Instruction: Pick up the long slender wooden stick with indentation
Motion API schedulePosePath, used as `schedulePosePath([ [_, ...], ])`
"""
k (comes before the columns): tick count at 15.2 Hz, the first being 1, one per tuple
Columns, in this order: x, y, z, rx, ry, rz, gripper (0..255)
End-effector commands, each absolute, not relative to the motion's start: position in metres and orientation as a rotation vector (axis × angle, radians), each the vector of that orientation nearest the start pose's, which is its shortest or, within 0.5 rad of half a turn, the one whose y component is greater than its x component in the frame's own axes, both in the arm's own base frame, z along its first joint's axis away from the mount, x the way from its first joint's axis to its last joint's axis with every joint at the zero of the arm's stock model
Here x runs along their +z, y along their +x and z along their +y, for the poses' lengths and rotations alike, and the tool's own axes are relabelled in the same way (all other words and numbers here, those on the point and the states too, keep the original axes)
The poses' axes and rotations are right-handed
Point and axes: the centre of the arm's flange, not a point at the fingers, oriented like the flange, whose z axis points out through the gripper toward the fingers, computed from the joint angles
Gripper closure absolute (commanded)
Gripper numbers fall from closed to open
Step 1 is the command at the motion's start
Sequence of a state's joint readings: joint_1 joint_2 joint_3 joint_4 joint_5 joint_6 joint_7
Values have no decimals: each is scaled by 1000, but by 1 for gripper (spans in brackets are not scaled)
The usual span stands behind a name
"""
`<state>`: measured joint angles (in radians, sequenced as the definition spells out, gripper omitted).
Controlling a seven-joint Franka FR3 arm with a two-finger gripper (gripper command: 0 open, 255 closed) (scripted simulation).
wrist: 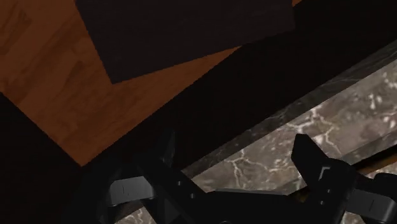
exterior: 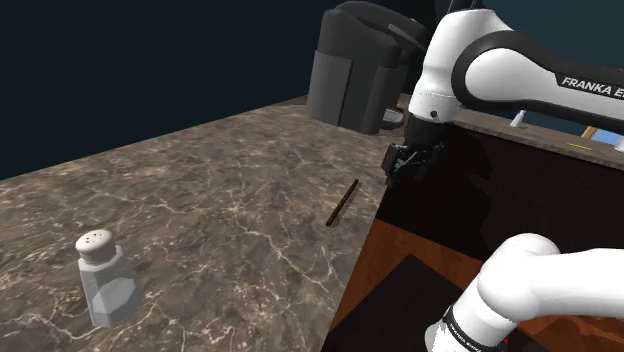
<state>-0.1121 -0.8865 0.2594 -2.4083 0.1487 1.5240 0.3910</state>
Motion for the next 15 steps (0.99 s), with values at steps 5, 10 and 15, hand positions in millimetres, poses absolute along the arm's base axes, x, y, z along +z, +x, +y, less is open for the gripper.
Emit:
schedulePosePath([
  [5, 581, 292, 167, -108, -2955, 1280, 0],
  [10, 583, 334, 221, -199, -2666, 1833, 0],
  [15, 557, 334, 221, -199, -2666, 1833, 0],
])
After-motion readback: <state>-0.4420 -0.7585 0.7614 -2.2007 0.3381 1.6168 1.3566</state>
